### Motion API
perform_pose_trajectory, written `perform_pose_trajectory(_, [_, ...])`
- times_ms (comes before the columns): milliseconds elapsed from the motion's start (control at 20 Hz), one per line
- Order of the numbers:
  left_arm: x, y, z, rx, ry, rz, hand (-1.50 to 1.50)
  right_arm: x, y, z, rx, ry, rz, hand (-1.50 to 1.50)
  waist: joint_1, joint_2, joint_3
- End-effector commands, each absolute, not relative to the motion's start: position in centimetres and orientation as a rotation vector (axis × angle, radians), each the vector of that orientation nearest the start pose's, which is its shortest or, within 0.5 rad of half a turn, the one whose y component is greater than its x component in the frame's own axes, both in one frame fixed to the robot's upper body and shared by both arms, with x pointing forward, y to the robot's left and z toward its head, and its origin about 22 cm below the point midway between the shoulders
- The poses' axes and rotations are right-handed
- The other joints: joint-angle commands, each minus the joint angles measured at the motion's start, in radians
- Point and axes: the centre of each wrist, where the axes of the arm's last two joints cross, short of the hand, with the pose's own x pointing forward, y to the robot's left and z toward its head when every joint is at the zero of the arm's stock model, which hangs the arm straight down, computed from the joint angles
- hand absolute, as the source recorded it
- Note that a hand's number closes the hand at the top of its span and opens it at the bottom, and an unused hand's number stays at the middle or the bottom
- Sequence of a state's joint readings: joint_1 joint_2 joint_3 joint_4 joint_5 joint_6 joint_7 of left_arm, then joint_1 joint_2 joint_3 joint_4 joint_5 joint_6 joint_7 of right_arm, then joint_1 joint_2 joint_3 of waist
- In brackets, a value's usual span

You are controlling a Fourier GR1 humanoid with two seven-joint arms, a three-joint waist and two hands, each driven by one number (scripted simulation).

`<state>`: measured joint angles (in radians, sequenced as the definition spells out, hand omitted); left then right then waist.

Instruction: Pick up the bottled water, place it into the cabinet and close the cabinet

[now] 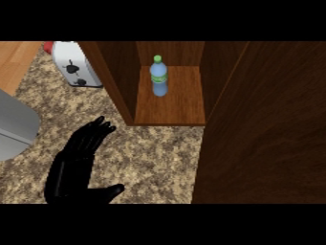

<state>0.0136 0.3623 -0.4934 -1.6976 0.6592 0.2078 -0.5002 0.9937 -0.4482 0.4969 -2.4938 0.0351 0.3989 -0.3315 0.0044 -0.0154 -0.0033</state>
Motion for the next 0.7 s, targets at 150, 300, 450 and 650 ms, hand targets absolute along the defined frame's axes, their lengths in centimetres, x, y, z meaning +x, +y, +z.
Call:
perform_pose_trajectory(150, [18.4,23.3,1.7,-0.466,-1.830,0.218,-1.50,2.4,-20.4,15.5,0.677,-1.685,0.786,1.50,0.022,-0.001,-0.006])
perform_pose_trajectory(300, [18.5,25.2,2.7,-0.455,-1.849,0.242,-1.50,2.7,-19.6,15.4,0.723,-1.702,0.835,1.50,0.022,-0.002,-0.006])
perform_pose_trajectory(450, [17.6,26.5,3.1,-0.462,-1.846,0.217,-1.50,3.0,-19.5,15.4,0.707,-1.670,0.890,1.50,0.046,-0.006,-0.011])
perform_pose_trajectory(650, [17.2,28.1,3.6,-0.466,-1.843,0.225,-1.50,3.1,-18.8,15.2,0.787,-1.638,0.870,1.50,0.066,0.000,-0.014])
